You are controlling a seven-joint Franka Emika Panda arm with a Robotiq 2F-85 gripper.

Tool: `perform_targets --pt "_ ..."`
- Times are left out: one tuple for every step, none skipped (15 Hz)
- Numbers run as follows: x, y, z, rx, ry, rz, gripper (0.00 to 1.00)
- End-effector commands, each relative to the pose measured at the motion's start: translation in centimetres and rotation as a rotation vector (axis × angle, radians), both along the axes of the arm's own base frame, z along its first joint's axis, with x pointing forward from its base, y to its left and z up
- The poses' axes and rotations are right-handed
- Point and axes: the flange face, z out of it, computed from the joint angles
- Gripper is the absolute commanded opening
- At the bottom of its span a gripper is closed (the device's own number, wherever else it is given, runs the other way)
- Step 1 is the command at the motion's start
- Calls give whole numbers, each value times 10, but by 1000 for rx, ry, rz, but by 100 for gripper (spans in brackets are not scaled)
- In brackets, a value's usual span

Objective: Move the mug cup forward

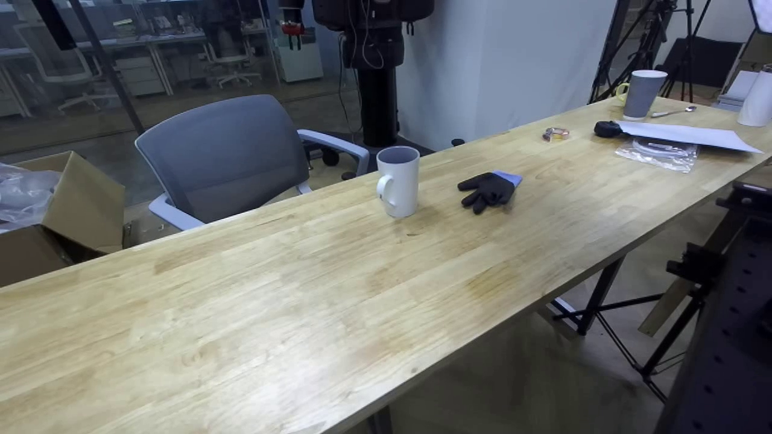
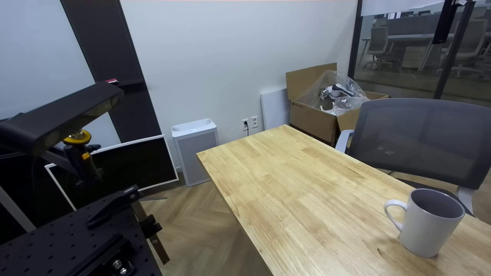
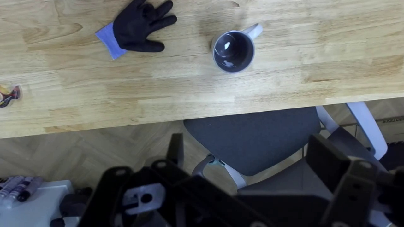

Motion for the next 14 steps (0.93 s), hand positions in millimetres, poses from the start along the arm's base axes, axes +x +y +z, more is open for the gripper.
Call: perform_targets --pt "0 -1 1 0 1 0 100" --pt "1 -1 2 0 0 0 100" --pt "1 -1 2 0 0 0 100" --pt "1 -1 2 0 0 0 100" --pt "1 -1 2 0 1 0 100" --pt "1 -1 2 0 1 0 100" --pt "2 0 -2 3 17 10 100" --pt "4 1 -7 -1 19 6 100" --pt "5 2 -14 0 31 9 100" --pt "7 3 -21 -6 37 7 100" --pt "7 4 -28 -4 50 12 100" --pt "9 4 -36 -6 61 13 100" --pt "10 5 -43 -4 72 15 100" --pt "11 5 -50 -1 79 15 100"
